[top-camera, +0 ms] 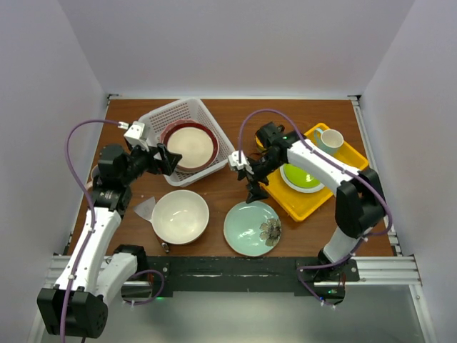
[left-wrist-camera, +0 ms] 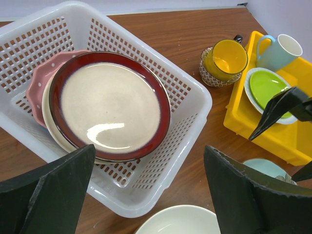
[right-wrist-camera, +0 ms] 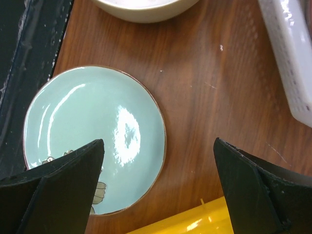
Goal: Place the mixed dishes into the plastic bin
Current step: Pick up the plate at the center of the board.
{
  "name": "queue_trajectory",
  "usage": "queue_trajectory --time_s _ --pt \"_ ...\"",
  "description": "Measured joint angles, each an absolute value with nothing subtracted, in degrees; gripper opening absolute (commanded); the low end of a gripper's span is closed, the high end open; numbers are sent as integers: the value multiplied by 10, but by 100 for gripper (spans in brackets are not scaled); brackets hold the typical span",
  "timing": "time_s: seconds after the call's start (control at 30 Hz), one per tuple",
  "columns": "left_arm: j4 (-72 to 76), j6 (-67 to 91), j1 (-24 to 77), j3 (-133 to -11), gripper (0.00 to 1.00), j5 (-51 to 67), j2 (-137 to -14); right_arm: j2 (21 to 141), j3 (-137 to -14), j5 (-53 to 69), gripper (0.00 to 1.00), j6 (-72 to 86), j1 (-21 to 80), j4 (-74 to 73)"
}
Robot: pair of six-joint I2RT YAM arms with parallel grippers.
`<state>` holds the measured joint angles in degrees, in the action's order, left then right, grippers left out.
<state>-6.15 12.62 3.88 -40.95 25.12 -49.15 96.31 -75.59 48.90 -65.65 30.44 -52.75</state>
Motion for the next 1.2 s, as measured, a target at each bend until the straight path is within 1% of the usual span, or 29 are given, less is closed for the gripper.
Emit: queue_trajectory --time_s 0.3,0.5,0.6,0.63,0.73,0.93,1.2 --pt "-66 126 39 -409 98 237 -482 1053 -795 423 98 -672 357 -563" --pt "-68 126 39 -409 98 234 -481 1079 -795 396 94 -682 364 -567" --pt "-69 126 39 -409 98 233 -481 1085 -793 388 89 -685 364 -565" --pt "-70 126 39 -409 98 233 -481 1087 -791 385 85 -685 364 -564" --pt "-69 126 39 -409 98 233 -481 1096 -790 383 77 -685 364 -562" --pt "-70 126 39 -409 98 232 -481 1126 -790 382 69 -678 364 -561" --pt "-70 126 39 -409 98 233 -480 1129 -790 368 57 -655 364 -553"
